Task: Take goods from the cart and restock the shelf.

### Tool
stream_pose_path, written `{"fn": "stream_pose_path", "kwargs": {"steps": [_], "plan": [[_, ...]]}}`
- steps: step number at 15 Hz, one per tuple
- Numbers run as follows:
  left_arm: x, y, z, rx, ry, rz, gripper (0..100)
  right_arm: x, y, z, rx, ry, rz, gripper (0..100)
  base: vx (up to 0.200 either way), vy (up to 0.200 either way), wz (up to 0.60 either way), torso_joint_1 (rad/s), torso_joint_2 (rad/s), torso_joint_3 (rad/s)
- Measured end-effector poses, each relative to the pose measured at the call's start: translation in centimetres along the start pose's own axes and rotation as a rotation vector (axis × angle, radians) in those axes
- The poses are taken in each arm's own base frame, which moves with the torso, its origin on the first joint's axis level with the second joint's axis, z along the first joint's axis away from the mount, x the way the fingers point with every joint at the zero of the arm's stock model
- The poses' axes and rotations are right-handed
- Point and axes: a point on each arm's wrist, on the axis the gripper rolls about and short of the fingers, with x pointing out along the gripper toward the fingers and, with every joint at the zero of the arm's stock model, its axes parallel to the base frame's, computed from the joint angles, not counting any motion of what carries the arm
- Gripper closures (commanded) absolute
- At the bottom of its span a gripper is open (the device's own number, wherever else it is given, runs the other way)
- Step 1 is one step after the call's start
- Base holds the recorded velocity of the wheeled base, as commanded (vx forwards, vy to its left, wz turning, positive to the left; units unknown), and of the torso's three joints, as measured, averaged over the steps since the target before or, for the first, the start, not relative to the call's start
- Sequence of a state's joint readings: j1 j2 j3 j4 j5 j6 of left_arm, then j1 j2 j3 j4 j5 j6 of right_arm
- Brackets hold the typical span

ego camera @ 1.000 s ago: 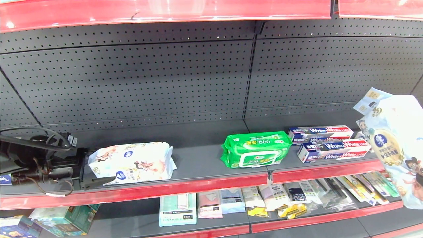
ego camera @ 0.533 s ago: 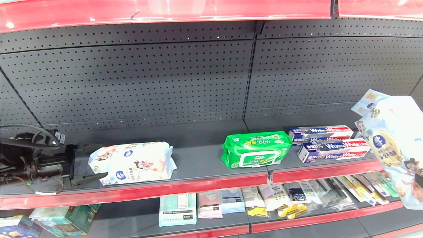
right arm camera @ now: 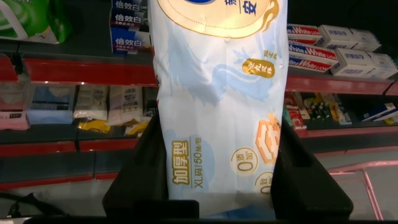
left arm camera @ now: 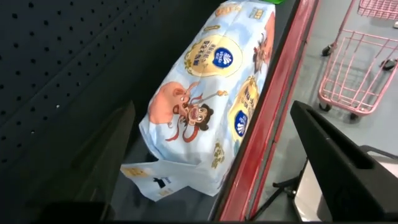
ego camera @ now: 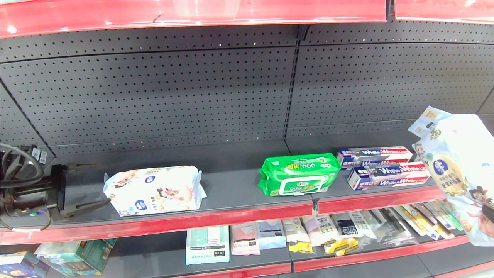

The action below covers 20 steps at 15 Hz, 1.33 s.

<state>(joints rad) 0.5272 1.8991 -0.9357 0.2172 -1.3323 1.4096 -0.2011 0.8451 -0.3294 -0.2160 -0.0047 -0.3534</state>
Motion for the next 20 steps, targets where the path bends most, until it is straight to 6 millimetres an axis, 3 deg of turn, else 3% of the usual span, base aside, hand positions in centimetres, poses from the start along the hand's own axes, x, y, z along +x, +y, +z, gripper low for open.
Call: {"fn": "stream_pose_path", "kwargs": {"steps": [2,8,17,20], "plan": [[-0.5,-0.8,0.7,0.009,-0.001,0.012,0,0.0,0.0,0.0,0.001,0.000,0.005,100,0.000,0.000,0.00,0.000,0.00,0.000],[-3.0,-5.8,2.7,-0.049,0.017,0.086,0,0.1,0.1,-0.2,0.003,0.005,0.014,100,0.000,0.000,0.00,0.000,0.00,0.000],[-7.1,-6.9,4.6,0.069,0.070,0.285,0,0.2,0.0,0.1,0.005,0.001,0.019,100,0.000,0.000,0.00,0.000,0.00,0.000],[-9.5,-8.6,4.7,0.077,0.117,0.419,0,0.2,0.1,0.1,0.004,-0.001,0.022,100,0.000,0.000,0.00,0.000,0.00,0.000]]}}
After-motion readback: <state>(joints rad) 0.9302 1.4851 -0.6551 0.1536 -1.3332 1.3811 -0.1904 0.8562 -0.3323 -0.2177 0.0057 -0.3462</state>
